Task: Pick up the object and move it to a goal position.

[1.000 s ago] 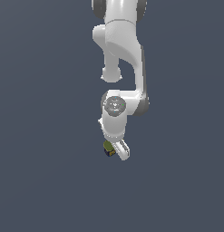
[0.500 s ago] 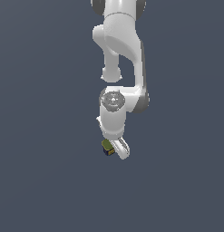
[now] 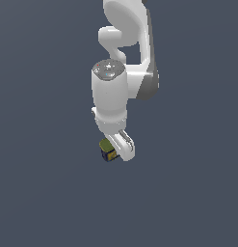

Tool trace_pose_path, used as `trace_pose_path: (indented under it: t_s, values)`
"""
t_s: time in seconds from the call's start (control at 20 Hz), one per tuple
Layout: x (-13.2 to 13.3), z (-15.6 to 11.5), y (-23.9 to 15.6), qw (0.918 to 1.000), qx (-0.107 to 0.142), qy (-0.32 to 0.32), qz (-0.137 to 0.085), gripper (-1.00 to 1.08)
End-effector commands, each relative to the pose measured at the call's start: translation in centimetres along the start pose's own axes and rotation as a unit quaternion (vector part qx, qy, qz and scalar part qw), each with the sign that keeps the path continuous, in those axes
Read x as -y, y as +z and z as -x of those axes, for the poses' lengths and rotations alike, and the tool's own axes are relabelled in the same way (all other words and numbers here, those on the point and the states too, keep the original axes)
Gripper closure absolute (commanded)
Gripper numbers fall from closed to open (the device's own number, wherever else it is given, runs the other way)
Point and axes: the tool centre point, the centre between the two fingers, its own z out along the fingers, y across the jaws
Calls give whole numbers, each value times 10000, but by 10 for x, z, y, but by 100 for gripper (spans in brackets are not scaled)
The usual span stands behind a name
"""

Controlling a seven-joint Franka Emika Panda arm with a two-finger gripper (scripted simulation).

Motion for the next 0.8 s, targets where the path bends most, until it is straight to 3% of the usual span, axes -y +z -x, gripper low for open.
trace_pose_path:
  t_s: [0.0,0.45,0.75]
  values:
    - [4,-14,-45,9998,-106,-47,-183,108]
    - [5,-53,-196,9961,-415,-231,-745,108]
    - [1,-70,-272,9925,-564,-326,-1032,108]
